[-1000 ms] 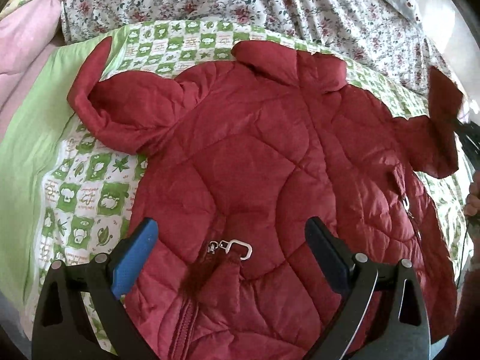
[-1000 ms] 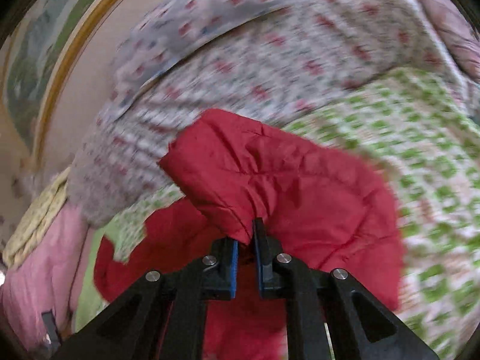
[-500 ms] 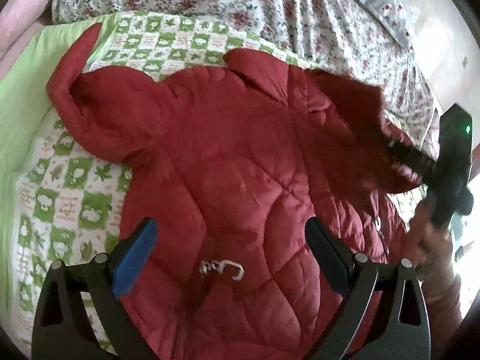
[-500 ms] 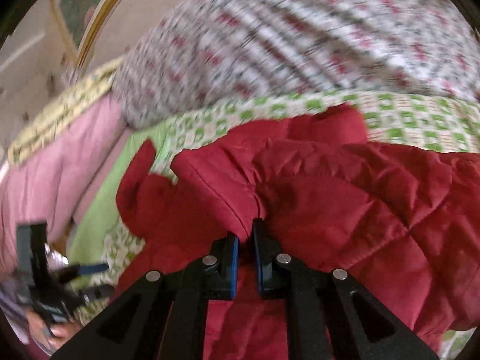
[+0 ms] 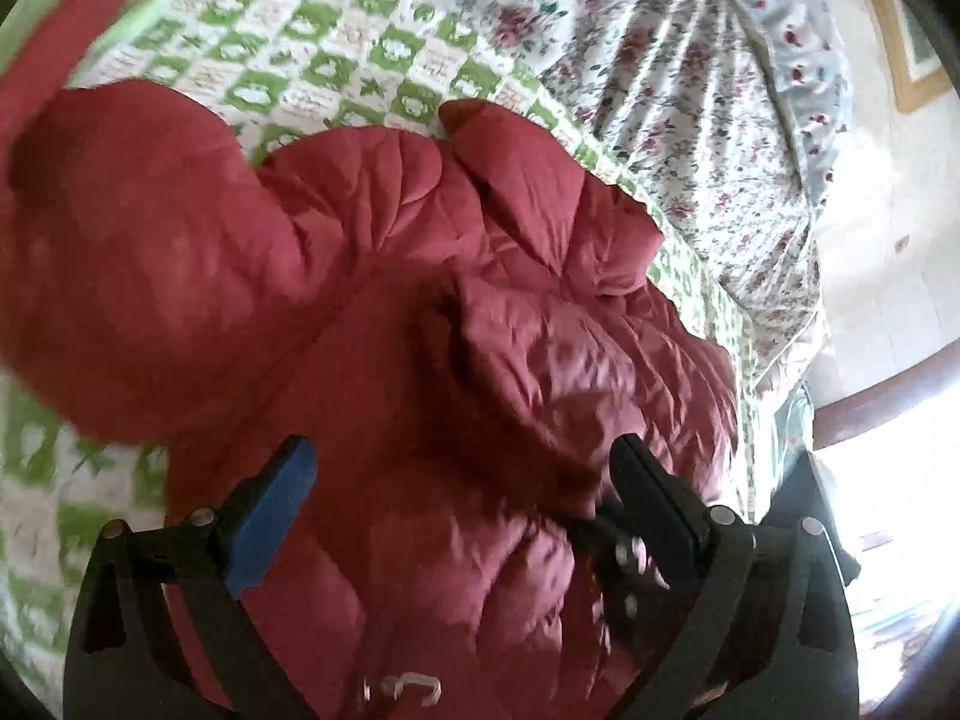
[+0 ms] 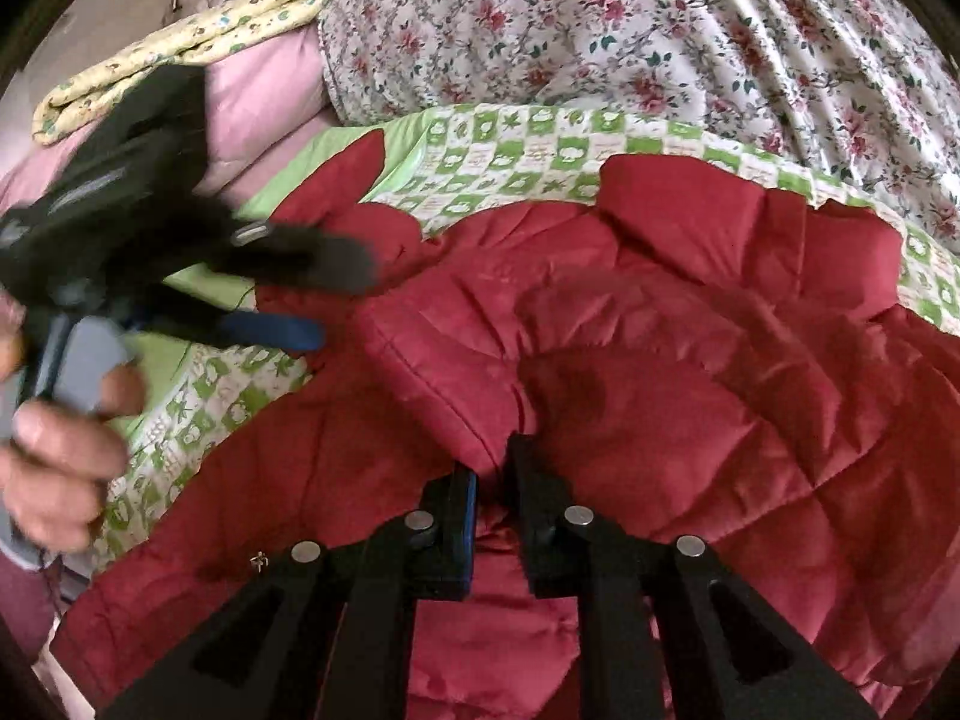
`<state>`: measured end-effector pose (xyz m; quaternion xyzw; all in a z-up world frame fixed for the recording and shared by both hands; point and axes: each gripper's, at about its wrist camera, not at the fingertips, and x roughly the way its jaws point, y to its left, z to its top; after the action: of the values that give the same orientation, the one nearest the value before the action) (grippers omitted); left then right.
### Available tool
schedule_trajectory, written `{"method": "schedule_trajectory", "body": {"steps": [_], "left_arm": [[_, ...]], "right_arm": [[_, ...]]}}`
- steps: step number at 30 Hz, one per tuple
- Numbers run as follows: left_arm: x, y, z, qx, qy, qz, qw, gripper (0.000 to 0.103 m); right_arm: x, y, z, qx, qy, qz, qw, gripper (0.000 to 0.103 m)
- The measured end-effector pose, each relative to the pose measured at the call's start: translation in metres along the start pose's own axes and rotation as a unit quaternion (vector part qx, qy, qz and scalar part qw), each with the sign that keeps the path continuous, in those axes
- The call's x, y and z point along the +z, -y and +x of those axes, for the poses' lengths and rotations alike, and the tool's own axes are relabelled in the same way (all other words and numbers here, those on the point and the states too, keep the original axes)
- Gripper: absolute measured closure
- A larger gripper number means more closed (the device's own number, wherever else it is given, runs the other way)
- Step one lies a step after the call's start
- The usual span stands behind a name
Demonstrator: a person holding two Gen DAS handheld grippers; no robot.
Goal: Fold large clothes
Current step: 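Fold the sleeve across the jacket body with the right gripper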
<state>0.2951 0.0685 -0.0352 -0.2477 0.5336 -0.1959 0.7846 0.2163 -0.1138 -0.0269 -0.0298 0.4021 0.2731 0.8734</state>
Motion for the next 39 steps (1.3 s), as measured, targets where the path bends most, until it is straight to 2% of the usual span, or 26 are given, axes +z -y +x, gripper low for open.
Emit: {"method": "schedule_trajectory", "body": {"steps": [2,4,5,6,7,10,14,16,19,21,23,24,26,27,29,32,34,36,39], "left_arm": [[0.008,-0.002,0.016,-0.008,-0.014,0.0,0.9999,0.014],[0.012,-0.004,0.03,-0.019,-0.032,-0.003,0.9993,0.044],[0.014,-0.004,0.036,-0.027,-0.037,-0.003,0.9989,0.051],[0.014,-0.003,0.04,-0.031,-0.042,-0.001,0.9987,0.067],[0.014,-0.001,0.043,-0.032,-0.045,0.002,0.9985,0.078],[0.015,0.003,0.041,-0.022,-0.036,0.024,0.9988,0.086],[0.02,0.005,0.022,0.019,-0.005,0.068,0.9975,0.088],[0.022,0.008,0.01,0.052,0.014,0.102,0.9933,0.088],[0.021,0.012,0.0,0.1,0.035,0.153,0.9826,0.087],[0.015,0.015,0.004,0.127,0.031,0.181,0.9748,0.087],[0.008,0.018,0.01,0.152,0.029,0.201,0.9673,0.086],[0.004,0.019,0.012,0.165,0.031,0.208,0.9635,0.082],[-0.001,0.019,0.011,0.178,0.037,0.206,0.9616,0.078],[0.0,0.017,0.007,0.184,0.041,0.197,0.9621,0.072],[0.0,0.014,-0.004,0.201,0.06,0.182,0.9606,0.071],[-0.003,0.017,-0.027,0.183,0.091,0.167,0.9645,0.071],[-0.007,0.029,-0.037,0.152,0.102,0.175,0.9676,0.071],[-0.012,0.045,-0.034,0.115,0.094,0.186,0.9712,0.071],[-0.018,0.066,-0.013,0.107,0.08,0.209,0.9688,0.071]], "right_arm": [[-0.001,0.002,0.001,0.005,0.001,0.006,1.0,0.089],[-0.001,0.004,0.002,0.009,-0.002,0.007,1.0,0.088],[-0.002,0.004,0.002,0.009,-0.005,0.007,1.0,0.087],[-0.002,0.003,0.003,0.009,-0.006,0.007,1.0,0.085],[-0.002,0.003,0.003,0.012,-0.007,0.008,1.0,0.084],[-0.006,0.006,-0.002,0.025,-0.01,0.016,1.0,0.072],[-0.014,0.018,-0.028,0.025,0.003,0.036,0.999,0.064],[-0.018,0.032,-0.046,0.012,0.019,0.057,0.998,0.06],[-0.024,0.07,-0.079,-0.028,0.062,0.111,0.991,0.056],[-0.027,0.1,-0.098,-0.076,0.086,0.147,0.983,0.047],[-0.029,0.134,-0.103,-0.123,0.076,0.181,0.973,0.044],[-0.029,0.143,-0.102,-0.146,0.08,0.175,0.97,0.044],[-0.031,0.163,-0.096,-0.157,0.054,0.189,0.968,0.044],[-0.033,0.171,-0.09,-0.163,0.038,0.193,0.967,0.044],[-0.039,0.178,-0.078,-0.164,0.018,0.195,0.967,0.044],[-0.044,0.178,-0.067,-0.167,0.009,0.193,0.967,0.044],[-0.046,0.177,-0.064,-0.17,0.011,0.196,0.966,0.042],[-0.045,0.178,-0.06,-0.172,0.011,0.2,0.965,0.04],[-0.042,0.178,-0.055,-0.179,0.003,0.194,0.965,0.037]]}}
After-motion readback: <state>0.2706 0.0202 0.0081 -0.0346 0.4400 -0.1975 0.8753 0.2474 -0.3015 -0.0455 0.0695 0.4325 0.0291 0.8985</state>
